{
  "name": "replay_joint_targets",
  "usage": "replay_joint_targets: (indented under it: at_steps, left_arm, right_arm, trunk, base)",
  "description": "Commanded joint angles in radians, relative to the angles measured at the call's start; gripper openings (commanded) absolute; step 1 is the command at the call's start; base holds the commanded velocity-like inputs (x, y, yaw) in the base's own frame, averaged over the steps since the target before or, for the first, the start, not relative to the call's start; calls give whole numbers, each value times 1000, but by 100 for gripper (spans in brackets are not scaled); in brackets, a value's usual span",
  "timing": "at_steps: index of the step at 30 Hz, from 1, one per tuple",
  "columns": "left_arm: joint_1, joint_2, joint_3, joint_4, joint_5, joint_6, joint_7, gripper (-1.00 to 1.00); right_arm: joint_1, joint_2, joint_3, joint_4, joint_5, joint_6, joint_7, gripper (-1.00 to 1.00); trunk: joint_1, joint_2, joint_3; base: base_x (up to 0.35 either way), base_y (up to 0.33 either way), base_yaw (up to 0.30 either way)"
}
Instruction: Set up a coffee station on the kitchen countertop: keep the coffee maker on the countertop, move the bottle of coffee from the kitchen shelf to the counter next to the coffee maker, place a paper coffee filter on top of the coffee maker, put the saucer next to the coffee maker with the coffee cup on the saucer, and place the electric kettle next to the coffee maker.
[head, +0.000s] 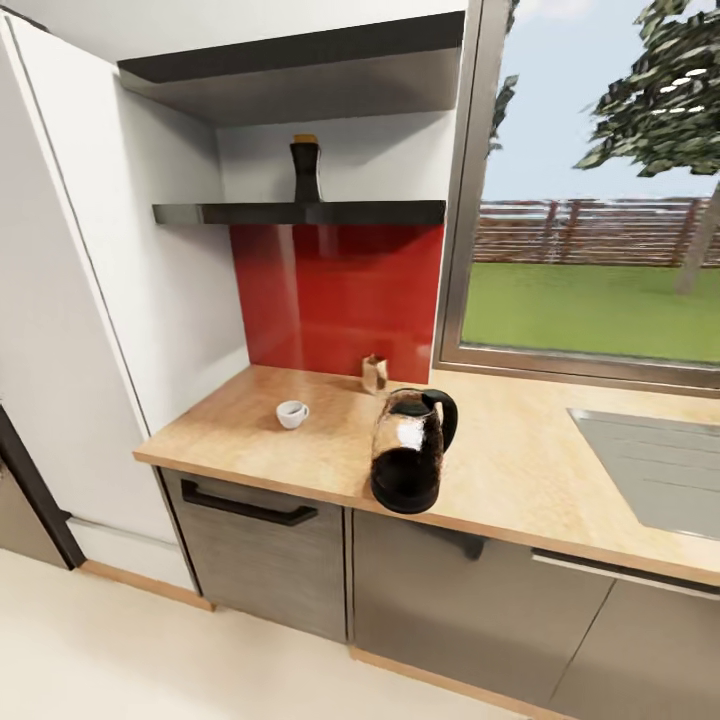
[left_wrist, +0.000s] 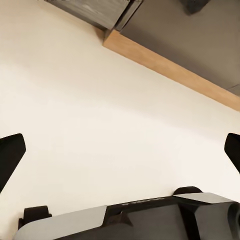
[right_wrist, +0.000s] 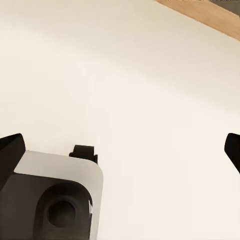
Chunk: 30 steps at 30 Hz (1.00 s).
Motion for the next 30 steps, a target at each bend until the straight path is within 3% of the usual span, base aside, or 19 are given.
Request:
replay_joint_targets:
  at_steps: [1,11,21,26,30]
  left_arm:
    - [-1,0,-8,0,8,-5,-1,100]
    - [-1,0,-8,1,8,-5,-1,100]
    - [-1,0,-8,2,8,-5,-1,100]
    - [-1,0,-10,1,8,-4,0,100]
    - [-1,-1,-10,2,8,-4,0,100]
  right_arm:
    - [-1,0,0,1,8,-3,0,100]
    - [-1,2,0,6,9,-2,-1,100]
    - [-1,3,0,8,9,-2,-2,100]
    - [-1,7,-3,56,5,-2,-4,100]
    - [-1,7,-4,158,4,-2,-4,100]
  trunk:
    - [0,-1,-1]
    - [0,-1,-1]
    - [0,-1,-1]
    - [0,-1,-1]
    - [0,-1,-1]
  base:
    - [0,288,-15]
    - [-17,279,-14]
    - [-6,72,-217]
    - [0,222,-50]
    - [0,243,-10]
